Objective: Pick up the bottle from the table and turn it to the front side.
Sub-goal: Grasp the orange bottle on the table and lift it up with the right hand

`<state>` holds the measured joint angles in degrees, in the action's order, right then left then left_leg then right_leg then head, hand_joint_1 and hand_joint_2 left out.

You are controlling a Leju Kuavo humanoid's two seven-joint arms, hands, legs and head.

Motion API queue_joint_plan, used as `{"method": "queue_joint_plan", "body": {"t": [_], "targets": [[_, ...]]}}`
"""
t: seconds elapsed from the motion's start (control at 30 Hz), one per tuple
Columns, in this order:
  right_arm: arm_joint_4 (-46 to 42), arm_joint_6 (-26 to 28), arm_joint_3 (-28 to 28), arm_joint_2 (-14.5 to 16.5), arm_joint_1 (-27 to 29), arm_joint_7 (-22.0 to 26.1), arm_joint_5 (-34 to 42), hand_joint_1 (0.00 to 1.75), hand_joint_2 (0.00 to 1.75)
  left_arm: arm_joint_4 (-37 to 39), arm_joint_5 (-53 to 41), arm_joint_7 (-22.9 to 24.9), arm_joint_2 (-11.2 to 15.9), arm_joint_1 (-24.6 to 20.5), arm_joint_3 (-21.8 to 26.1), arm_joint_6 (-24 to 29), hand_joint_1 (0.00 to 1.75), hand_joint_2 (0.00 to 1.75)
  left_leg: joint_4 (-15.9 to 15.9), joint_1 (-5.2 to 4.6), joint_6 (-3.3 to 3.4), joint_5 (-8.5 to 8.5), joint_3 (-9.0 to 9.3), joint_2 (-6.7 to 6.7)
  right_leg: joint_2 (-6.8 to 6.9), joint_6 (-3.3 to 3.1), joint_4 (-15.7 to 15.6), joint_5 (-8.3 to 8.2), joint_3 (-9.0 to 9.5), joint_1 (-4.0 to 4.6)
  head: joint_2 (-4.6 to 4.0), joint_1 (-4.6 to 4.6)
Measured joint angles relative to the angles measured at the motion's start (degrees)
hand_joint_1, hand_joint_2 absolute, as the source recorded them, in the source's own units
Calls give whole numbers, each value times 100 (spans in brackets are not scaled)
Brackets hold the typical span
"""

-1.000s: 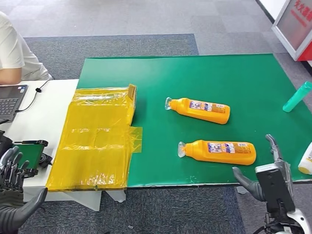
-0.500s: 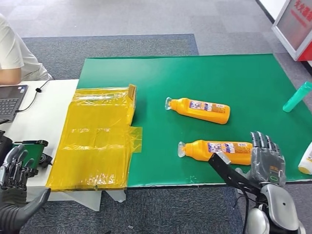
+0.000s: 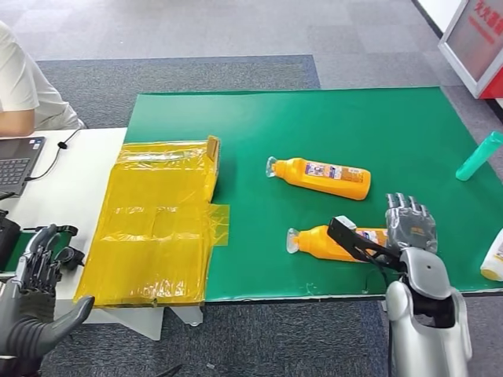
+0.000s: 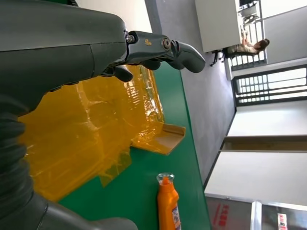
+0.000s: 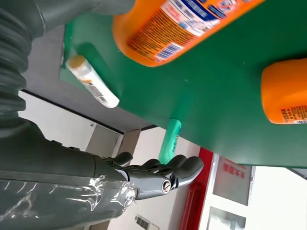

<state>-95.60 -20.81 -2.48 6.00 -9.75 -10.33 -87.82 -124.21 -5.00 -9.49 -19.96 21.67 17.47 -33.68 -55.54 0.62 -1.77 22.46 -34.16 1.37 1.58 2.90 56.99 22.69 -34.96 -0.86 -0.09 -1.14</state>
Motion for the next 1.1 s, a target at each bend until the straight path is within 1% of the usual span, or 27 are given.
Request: {"method": "queue_joint_plan", "body": {"t": [0.23,0.47,0.7,0.93,1.1], "targets": [[1104,-343,-91,-265,-697,329,212,0,175,154,-41,-96,30,-84,49,-49,0,175,0,0,1,-2,-4,0,1,1,0,1,-3,1,0,-1],[2106,-526,-141,-713,-1347,418,537,0,175,274,-41,-154,69,-158,80,-25,0,175,0,-1,4,-3,-5,0,1,4,0,-2,-2,-2,0,-1],[2429,-712,-153,-1025,-1615,426,834,0,175,310,-38,-164,83,-159,132,-38,0,175,0,-1,3,-4,-6,-1,1,3,0,-3,-4,-1,-1,-1],[2527,-969,-104,-1436,-1853,367,1187,0,175,312,-19,-185,81,-162,273,-149,0,175,0,-1,4,-3,-9,-1,1,4,0,-2,-4,-2,0,-2],[2566,-1000,-45,-1556,-1896,323,1264,0,175,337,-32,-209,81,-181,294,-151,0,175,0,-1,4,-3,-8,-1,1,4,0,-2,-4,-1,-1,-1]]}}
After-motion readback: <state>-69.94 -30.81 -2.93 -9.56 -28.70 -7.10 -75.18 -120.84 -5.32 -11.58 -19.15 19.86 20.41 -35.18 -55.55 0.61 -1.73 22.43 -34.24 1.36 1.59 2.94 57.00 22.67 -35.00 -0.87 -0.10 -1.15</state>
